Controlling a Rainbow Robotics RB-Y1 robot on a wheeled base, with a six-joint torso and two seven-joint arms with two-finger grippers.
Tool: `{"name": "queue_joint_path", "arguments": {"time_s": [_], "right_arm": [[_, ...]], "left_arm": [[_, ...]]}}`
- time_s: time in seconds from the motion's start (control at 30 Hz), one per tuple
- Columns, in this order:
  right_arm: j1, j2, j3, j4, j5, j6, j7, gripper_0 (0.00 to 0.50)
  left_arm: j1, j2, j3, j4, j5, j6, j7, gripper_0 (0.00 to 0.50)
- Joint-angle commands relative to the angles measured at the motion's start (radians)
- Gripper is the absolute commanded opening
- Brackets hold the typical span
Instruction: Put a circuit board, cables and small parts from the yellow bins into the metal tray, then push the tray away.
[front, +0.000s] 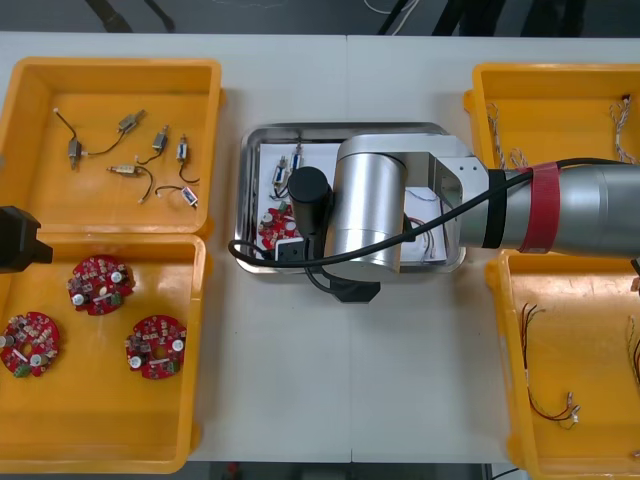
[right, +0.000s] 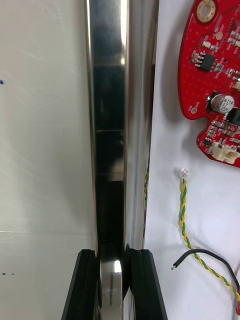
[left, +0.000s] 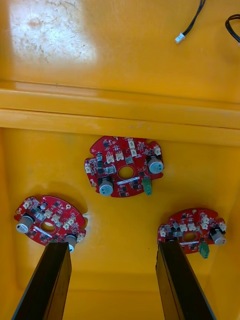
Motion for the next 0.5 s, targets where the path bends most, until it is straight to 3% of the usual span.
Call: {"name": "queue_joint_path", "arguments": {"time_s": [0.03, 0.5], "right_arm": [[-0.061, 0.012, -0.023, 0.02, -0.013, -0.019, 0.063, 0.0], [-0.114, 0.012, -0.023, 0.123, -0.038, -0.094, 0.135, 0.0]], "left_arm": [[0.01, -0.01, 0.033, -0.028, 0.007, -0.01, -0.057, 0.5], [0.01, -0.01, 0.033, -0.028, 0.007, -0.01, -0.057, 0.5]]}}
